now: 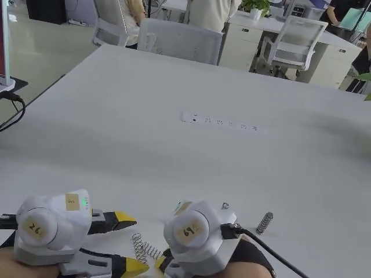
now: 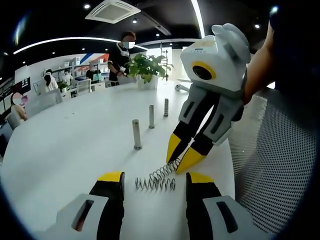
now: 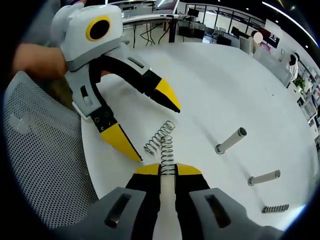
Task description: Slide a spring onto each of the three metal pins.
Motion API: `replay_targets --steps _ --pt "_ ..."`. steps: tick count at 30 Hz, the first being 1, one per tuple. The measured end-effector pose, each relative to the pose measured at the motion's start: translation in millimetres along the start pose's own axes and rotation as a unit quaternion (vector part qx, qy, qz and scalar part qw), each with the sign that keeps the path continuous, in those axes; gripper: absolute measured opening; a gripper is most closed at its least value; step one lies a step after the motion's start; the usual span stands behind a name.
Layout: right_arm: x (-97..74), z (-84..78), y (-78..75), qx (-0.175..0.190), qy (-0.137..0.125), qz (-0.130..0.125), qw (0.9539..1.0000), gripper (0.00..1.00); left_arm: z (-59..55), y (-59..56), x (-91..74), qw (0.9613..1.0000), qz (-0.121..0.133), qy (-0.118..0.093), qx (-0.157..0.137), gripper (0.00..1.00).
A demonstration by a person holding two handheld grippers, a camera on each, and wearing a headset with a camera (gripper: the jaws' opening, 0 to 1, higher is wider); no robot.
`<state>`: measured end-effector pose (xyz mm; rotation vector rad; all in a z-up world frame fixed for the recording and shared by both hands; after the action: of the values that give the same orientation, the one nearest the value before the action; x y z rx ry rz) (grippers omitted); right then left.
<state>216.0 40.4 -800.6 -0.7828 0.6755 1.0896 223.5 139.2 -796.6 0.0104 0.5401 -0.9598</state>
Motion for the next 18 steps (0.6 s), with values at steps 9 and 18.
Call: replay_targets --steps 9,18 --pt "0.0 -1.3 1.5 0.004 0.001 0.001 1.0 0.07 -6.3 -0.2 5.9 0.9999 0.002 0.015 0.005 0.39" --pt "0.2 -1.6 2.0 0.007 0.002 0.001 1.0 0.07 -8.7 -1.6 9.7 0.9995 0.004 0.027 0.017 0.34"
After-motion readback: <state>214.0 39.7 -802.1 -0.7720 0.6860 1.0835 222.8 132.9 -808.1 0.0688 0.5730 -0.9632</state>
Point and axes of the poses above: the centre of the closed fingertips' face, and the gripper's own axes: x roughly forward along the fingers, y roughly to its left, z roughly out of its top, the point moved 6 cm from there along -x, roughly backward along the fingers, and after that the axes turned 15 degrees about -x, right-handed, at the moved point
